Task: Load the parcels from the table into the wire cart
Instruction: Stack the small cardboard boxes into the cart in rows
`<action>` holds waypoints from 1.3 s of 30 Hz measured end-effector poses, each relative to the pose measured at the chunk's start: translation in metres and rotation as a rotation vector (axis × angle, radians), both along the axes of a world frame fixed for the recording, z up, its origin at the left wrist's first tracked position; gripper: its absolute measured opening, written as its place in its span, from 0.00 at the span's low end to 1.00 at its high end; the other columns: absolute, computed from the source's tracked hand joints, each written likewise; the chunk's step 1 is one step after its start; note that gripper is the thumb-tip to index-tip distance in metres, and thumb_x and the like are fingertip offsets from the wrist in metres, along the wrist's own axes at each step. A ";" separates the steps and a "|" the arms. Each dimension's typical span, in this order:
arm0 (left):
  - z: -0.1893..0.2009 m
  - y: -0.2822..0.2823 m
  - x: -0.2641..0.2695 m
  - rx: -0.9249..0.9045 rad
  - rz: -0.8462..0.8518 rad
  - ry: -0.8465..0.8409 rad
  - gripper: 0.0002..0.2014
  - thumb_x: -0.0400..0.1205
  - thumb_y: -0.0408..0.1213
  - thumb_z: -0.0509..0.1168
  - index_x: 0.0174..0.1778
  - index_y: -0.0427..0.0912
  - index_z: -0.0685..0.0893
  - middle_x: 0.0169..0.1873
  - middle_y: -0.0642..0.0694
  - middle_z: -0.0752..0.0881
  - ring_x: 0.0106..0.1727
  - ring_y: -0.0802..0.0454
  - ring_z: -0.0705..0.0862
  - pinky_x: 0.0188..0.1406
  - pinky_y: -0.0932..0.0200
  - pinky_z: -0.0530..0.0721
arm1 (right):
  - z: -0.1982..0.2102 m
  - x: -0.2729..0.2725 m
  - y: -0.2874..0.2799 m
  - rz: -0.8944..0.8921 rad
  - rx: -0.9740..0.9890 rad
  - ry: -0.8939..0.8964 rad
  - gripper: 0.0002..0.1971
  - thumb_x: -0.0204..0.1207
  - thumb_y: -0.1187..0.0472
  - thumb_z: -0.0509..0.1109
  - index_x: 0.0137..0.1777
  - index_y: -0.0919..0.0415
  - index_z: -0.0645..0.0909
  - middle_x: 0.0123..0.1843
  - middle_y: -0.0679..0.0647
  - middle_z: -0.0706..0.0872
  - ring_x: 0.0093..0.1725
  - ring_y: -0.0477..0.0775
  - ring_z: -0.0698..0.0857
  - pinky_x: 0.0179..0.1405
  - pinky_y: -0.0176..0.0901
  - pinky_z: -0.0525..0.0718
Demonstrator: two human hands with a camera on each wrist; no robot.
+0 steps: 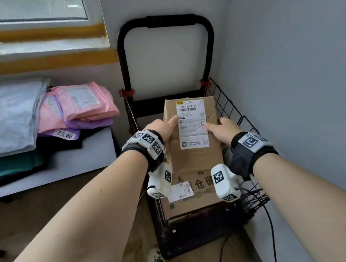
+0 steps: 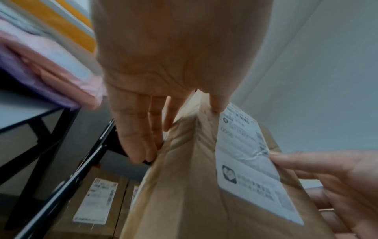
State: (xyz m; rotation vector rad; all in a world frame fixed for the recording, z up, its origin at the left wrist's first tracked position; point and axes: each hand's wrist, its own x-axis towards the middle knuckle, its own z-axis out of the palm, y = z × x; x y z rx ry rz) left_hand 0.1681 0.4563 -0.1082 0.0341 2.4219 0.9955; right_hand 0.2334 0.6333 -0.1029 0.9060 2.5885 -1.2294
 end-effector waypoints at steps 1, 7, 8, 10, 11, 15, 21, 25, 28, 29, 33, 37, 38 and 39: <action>-0.011 0.006 -0.008 -0.007 0.010 -0.054 0.39 0.77 0.71 0.51 0.66 0.38 0.78 0.57 0.39 0.85 0.54 0.39 0.86 0.58 0.42 0.85 | -0.010 -0.010 0.006 0.009 -0.013 -0.040 0.35 0.72 0.40 0.67 0.74 0.62 0.72 0.70 0.58 0.80 0.66 0.62 0.81 0.68 0.59 0.78; -0.072 0.031 -0.039 -0.096 0.033 -0.269 0.37 0.80 0.68 0.53 0.66 0.35 0.77 0.56 0.37 0.85 0.54 0.39 0.85 0.61 0.46 0.84 | -0.079 -0.055 0.026 0.026 -0.095 -0.274 0.35 0.70 0.40 0.69 0.72 0.59 0.73 0.67 0.56 0.82 0.63 0.61 0.82 0.65 0.58 0.81; -0.082 0.034 -0.042 -0.108 0.032 -0.301 0.36 0.79 0.67 0.55 0.64 0.36 0.78 0.51 0.39 0.85 0.52 0.40 0.85 0.60 0.47 0.84 | -0.090 -0.058 0.028 0.035 -0.084 -0.319 0.33 0.74 0.41 0.68 0.74 0.60 0.72 0.68 0.56 0.81 0.64 0.61 0.81 0.65 0.57 0.80; -0.103 0.038 -0.044 -0.131 0.031 -0.353 0.34 0.77 0.67 0.60 0.63 0.40 0.79 0.47 0.42 0.85 0.49 0.43 0.85 0.58 0.50 0.84 | -0.112 -0.063 0.030 0.045 -0.091 -0.393 0.34 0.75 0.42 0.68 0.76 0.61 0.69 0.70 0.56 0.79 0.67 0.61 0.80 0.67 0.56 0.79; -0.115 0.039 -0.046 -0.145 0.031 -0.370 0.34 0.76 0.67 0.62 0.64 0.40 0.80 0.51 0.42 0.86 0.51 0.43 0.84 0.59 0.50 0.83 | -0.126 -0.066 0.031 0.047 -0.101 -0.417 0.36 0.73 0.42 0.69 0.76 0.62 0.69 0.72 0.56 0.79 0.67 0.61 0.80 0.68 0.56 0.78; -0.154 0.045 -0.050 -0.178 0.048 -0.448 0.34 0.77 0.63 0.65 0.68 0.39 0.78 0.61 0.41 0.84 0.49 0.46 0.79 0.52 0.57 0.79 | -0.177 -0.077 0.036 0.067 -0.130 -0.519 0.39 0.69 0.41 0.72 0.77 0.61 0.69 0.73 0.55 0.78 0.69 0.60 0.79 0.69 0.57 0.78; -0.205 0.056 -0.052 -0.235 0.207 -0.601 0.31 0.75 0.51 0.70 0.70 0.38 0.74 0.57 0.42 0.83 0.55 0.44 0.83 0.48 0.57 0.79 | -0.227 -0.091 0.036 0.121 -0.212 -0.658 0.29 0.75 0.48 0.71 0.73 0.60 0.72 0.69 0.55 0.81 0.65 0.58 0.81 0.62 0.49 0.79; -0.238 0.064 -0.054 -0.258 0.369 -0.642 0.31 0.80 0.41 0.66 0.76 0.34 0.63 0.67 0.38 0.78 0.65 0.42 0.80 0.51 0.55 0.76 | -0.259 -0.102 0.037 0.175 -0.242 -0.696 0.39 0.72 0.46 0.73 0.80 0.61 0.64 0.74 0.57 0.77 0.68 0.59 0.80 0.68 0.56 0.79; -0.262 0.065 -0.054 -0.287 0.450 -0.663 0.28 0.81 0.38 0.65 0.75 0.33 0.63 0.68 0.36 0.77 0.68 0.40 0.78 0.62 0.52 0.77 | -0.286 -0.107 0.035 0.233 -0.267 -0.740 0.38 0.71 0.44 0.72 0.78 0.60 0.66 0.73 0.57 0.78 0.67 0.60 0.81 0.67 0.59 0.79; -0.268 0.065 -0.054 -0.295 0.469 -0.674 0.28 0.82 0.37 0.64 0.74 0.33 0.63 0.68 0.36 0.77 0.68 0.39 0.78 0.63 0.52 0.76 | -0.293 -0.108 0.033 0.248 -0.281 -0.750 0.35 0.72 0.46 0.71 0.77 0.60 0.67 0.71 0.57 0.79 0.65 0.60 0.82 0.66 0.59 0.80; -0.296 0.059 -0.054 -0.299 0.538 -0.696 0.24 0.79 0.35 0.64 0.71 0.32 0.71 0.62 0.36 0.83 0.62 0.38 0.83 0.63 0.48 0.82 | -0.314 -0.111 0.021 0.301 -0.358 -0.760 0.23 0.78 0.53 0.68 0.69 0.63 0.73 0.66 0.59 0.83 0.59 0.59 0.84 0.63 0.56 0.83; -0.311 0.050 -0.056 -0.302 0.552 -0.686 0.09 0.83 0.33 0.60 0.57 0.35 0.78 0.53 0.40 0.84 0.51 0.41 0.83 0.56 0.52 0.83 | -0.331 -0.115 0.011 0.295 -0.457 -0.794 0.04 0.80 0.60 0.67 0.48 0.61 0.77 0.53 0.58 0.86 0.53 0.60 0.85 0.57 0.55 0.86; -0.313 0.049 -0.056 -0.300 0.548 -0.696 0.05 0.84 0.33 0.59 0.52 0.37 0.77 0.50 0.40 0.83 0.48 0.42 0.81 0.51 0.54 0.81 | -0.332 -0.116 0.009 0.280 -0.478 -0.797 0.04 0.80 0.62 0.66 0.50 0.61 0.78 0.51 0.58 0.85 0.52 0.60 0.84 0.56 0.54 0.86; -0.315 0.048 -0.057 -0.299 0.542 -0.691 0.03 0.85 0.33 0.57 0.50 0.38 0.76 0.48 0.40 0.81 0.47 0.43 0.79 0.49 0.54 0.79 | -0.334 -0.118 0.008 0.269 -0.496 -0.800 0.07 0.80 0.63 0.65 0.56 0.63 0.77 0.53 0.59 0.85 0.52 0.60 0.84 0.56 0.54 0.86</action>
